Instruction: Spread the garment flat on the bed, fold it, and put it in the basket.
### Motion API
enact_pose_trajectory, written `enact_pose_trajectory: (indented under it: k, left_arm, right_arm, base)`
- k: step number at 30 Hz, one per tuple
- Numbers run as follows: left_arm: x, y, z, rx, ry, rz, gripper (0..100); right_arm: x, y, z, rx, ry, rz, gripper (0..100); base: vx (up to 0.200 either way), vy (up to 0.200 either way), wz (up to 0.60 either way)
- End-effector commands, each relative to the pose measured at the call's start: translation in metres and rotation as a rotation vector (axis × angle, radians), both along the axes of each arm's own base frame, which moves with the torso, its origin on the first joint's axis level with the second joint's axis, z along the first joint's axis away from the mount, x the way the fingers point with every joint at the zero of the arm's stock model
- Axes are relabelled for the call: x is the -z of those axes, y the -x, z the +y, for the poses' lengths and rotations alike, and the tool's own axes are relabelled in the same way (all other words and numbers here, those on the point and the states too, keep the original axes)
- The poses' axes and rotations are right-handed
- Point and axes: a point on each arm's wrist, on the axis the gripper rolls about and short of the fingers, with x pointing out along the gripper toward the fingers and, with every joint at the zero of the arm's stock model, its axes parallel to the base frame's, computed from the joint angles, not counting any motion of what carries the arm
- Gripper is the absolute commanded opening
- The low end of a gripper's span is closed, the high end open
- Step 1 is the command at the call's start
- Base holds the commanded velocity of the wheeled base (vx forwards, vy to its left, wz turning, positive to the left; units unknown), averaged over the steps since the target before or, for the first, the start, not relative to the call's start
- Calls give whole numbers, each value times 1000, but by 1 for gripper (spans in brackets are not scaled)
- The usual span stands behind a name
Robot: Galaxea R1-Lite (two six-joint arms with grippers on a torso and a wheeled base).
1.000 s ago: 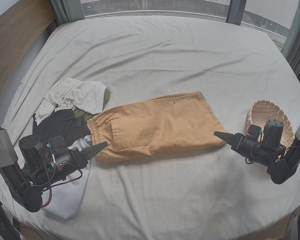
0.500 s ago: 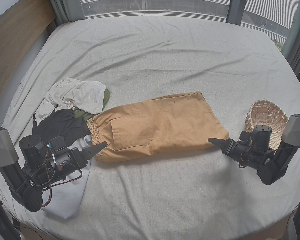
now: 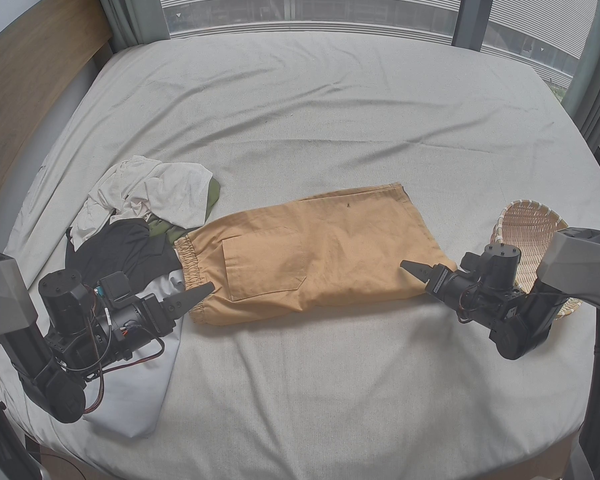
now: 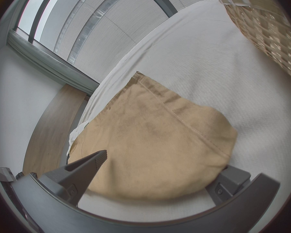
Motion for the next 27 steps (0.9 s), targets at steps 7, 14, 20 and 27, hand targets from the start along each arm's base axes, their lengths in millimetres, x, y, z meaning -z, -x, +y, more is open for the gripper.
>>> enact_pose_trajectory:
  k: [7,14,20,27]
  left_arm:
    - [0,-1,1,-3,2,-2,100]
    - [0,-1,1,-3,3,-1,100]
    - [5,-2,1,-4,-3,14,100]
    - [5,-2,1,-4,-3,14,100]
  right_arm:
    - [9,-16,13,-12,-38,-2,100]
    - [15,-21,16,21,-50,-3,0]
    - [15,-17,19,17,-64,14,0]
    - [7,-4,24,-3,-71,-16,0]
  base:
    - [0,0,0]
    - [0,0,0]
    - [0,0,0]
    - [0,0,0]
